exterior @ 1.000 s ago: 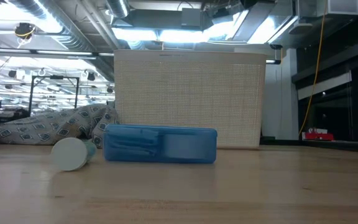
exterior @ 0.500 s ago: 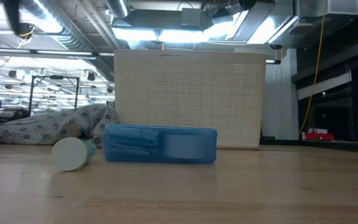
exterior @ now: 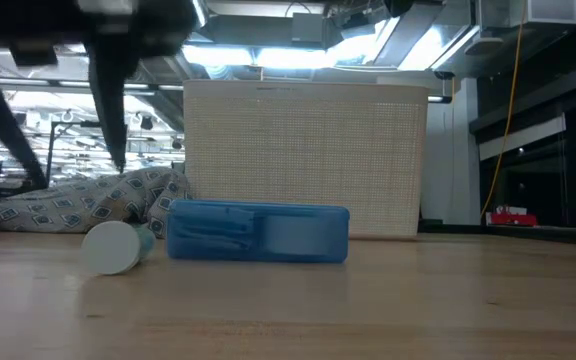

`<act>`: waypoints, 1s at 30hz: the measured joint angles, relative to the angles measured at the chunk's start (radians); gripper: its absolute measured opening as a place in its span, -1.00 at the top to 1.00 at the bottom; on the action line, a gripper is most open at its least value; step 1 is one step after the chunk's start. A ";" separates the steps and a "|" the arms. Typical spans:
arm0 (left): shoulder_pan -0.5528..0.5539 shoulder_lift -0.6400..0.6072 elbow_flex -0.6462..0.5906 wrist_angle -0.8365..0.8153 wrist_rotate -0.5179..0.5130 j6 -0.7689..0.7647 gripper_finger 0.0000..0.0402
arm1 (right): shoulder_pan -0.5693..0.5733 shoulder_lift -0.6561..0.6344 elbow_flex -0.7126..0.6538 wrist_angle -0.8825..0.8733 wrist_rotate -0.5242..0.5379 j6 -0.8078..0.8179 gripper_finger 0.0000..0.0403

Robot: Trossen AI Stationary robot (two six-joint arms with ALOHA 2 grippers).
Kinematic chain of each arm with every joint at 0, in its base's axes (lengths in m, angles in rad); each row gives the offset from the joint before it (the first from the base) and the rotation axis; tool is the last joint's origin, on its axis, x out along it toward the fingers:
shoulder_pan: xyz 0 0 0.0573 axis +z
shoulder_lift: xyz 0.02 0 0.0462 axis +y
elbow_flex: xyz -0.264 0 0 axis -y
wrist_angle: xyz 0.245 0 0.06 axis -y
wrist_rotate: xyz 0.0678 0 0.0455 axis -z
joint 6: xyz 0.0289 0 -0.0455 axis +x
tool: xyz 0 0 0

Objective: Pick & place medical supplies in basket/bin
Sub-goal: Put the blue pill bottle into the orange bin

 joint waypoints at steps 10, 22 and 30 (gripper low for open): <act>0.040 0.099 0.000 0.075 0.009 0.099 0.11 | 0.000 0.000 0.000 0.000 -0.002 0.000 -0.09; 0.096 0.135 0.000 0.077 0.115 0.106 0.21 | 0.000 0.000 0.000 0.000 -0.019 0.000 -0.09; 0.080 0.101 0.017 -0.056 0.132 -0.002 0.49 | 0.000 0.000 0.000 -0.003 -0.023 0.000 -0.09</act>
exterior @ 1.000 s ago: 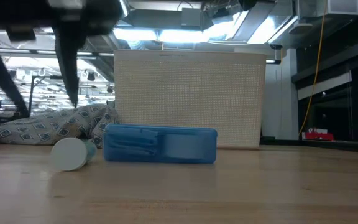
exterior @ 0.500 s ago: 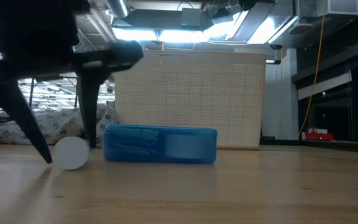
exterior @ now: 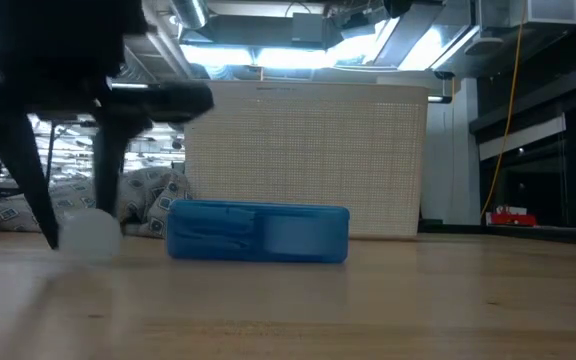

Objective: Pick & place medical supplies in basket/bin
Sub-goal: Put the blue pill bottle into the orange bin

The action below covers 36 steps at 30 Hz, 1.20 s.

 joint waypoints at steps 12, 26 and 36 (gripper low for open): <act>-0.126 -0.129 0.075 -0.344 0.072 -0.286 0.58 | 0.000 0.000 0.000 -0.004 0.000 0.000 -0.09; -0.377 -0.381 0.064 -0.503 -0.030 -0.777 0.57 | 0.000 0.000 0.000 -0.003 -0.001 0.022 -0.09; -0.457 -0.393 -0.128 -0.489 -0.002 -0.962 0.55 | 0.000 0.000 0.000 -0.003 0.000 0.024 -0.09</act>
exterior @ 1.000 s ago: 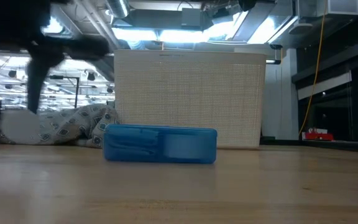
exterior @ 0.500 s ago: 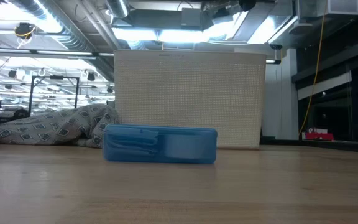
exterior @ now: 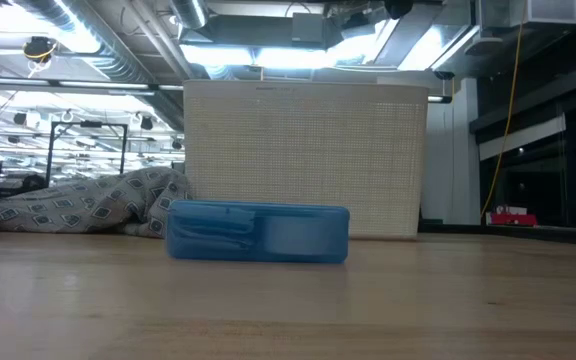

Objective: Pick & place medical supplies in basket/bin
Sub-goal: Put the blue pill bottle into the orange bin, then put the gray patient gown into the white bin

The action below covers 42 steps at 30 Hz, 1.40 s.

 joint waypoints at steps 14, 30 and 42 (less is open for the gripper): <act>-0.002 0.000 -0.108 0.109 0.014 -0.108 0.23 | 0.000 0.000 0.000 0.000 0.000 0.000 -0.09; 0.004 0.000 0.038 -0.081 -0.336 -0.133 -0.11 | 0.000 0.000 0.000 0.000 0.000 0.000 -0.09; 0.230 -0.081 0.060 -0.181 -0.661 -0.159 -0.12 | 0.000 0.000 0.000 0.001 0.000 0.002 -0.09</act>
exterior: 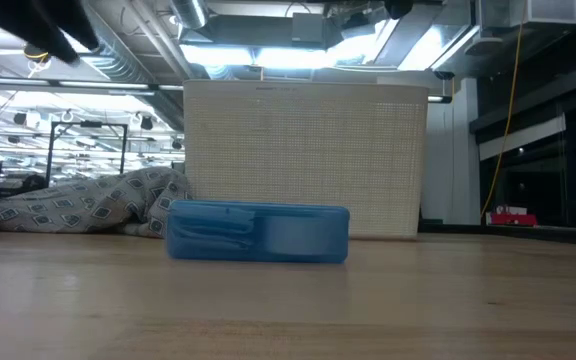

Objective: Pick & place medical supplies in basket/bin
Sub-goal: Put the gray patient gown into the white bin

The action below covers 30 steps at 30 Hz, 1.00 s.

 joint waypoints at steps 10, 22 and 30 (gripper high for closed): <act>0.178 -0.027 -0.223 0.161 0.040 0.088 -0.28 | 0.000 0.000 0.000 0.000 0.000 -0.002 -0.09; 0.208 -0.022 -0.382 0.283 0.052 0.080 -0.65 | 0.000 0.000 0.000 0.000 0.000 -0.002 -0.09; 0.231 0.018 -0.401 0.310 0.068 0.077 -0.66 | 0.000 0.000 0.000 0.000 0.000 -0.002 -0.09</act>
